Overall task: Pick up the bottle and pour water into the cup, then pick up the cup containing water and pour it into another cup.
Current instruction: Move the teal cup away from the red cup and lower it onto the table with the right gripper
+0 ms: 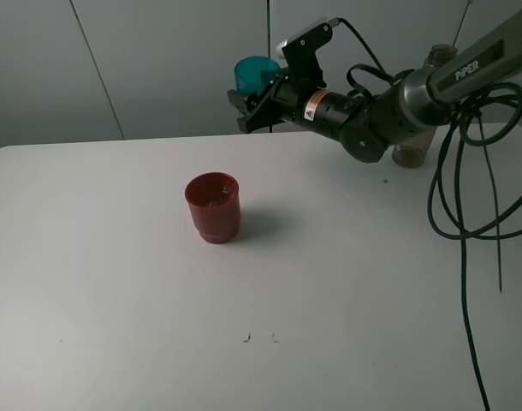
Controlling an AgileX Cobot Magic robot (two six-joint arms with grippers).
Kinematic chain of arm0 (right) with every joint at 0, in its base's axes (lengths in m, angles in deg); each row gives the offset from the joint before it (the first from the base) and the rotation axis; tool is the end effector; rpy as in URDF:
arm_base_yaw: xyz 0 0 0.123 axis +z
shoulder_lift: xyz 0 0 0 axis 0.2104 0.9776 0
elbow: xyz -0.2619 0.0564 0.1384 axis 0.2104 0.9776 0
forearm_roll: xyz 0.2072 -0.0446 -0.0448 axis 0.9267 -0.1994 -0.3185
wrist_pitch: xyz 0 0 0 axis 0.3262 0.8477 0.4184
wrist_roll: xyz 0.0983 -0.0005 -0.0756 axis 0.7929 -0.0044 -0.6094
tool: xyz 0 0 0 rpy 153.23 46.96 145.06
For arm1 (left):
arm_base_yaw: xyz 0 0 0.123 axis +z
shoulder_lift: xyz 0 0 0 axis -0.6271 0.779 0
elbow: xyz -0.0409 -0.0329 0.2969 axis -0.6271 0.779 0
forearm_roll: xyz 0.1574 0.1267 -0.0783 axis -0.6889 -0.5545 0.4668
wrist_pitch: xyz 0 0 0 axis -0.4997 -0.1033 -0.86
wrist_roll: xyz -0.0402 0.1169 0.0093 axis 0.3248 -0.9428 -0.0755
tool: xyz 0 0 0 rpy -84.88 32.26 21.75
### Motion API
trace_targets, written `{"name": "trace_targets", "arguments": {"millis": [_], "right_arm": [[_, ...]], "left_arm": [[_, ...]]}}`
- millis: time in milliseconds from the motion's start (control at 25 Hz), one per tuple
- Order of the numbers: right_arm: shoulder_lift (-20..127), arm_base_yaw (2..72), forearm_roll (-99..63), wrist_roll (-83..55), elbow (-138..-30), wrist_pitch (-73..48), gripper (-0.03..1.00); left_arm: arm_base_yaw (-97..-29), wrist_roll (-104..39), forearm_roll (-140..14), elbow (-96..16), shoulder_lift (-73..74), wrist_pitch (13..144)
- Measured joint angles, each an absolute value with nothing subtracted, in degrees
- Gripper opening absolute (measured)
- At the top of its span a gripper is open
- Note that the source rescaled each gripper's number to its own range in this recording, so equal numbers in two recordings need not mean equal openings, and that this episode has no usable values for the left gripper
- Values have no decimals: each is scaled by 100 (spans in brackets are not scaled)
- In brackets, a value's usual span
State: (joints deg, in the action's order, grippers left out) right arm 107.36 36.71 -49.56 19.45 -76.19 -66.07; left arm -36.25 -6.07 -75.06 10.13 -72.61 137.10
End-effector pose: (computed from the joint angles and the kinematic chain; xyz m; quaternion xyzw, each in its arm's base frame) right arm 0.4297 0.2343 0.1733 -0.2899 0.6932 0.2054 0.6271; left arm -0.0264 -0.0040 0.2469 0.0414 0.8549 0.0350 0.5159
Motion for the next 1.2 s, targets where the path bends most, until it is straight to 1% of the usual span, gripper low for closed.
{"name": "trace_targets", "arguments": {"millis": [120,240,440,840,1200], "right_arm": [[10726,3541,-4167,1995,-7569,-6148,7],[10726,3334,-3762,2006,-7413,-6108,7],[10855,3141,-3667,2006,-7321,-6220,7],[11552,3136,-3630,1731,-7317,-6646,7],[11701,3136,-3622,1590,-7317,-6880,7]], "left_arm": [[-3625,-607,-7506,1013,-7261,13710],[-3625,-607,-7506,1013,-7261,13710],[-3625,-607,-7506,1013,-7261,13710],[-3625,-607,-7506,1013,-7261,13710],[-3625,-620,-7506,1013,-7261,13710]]}}
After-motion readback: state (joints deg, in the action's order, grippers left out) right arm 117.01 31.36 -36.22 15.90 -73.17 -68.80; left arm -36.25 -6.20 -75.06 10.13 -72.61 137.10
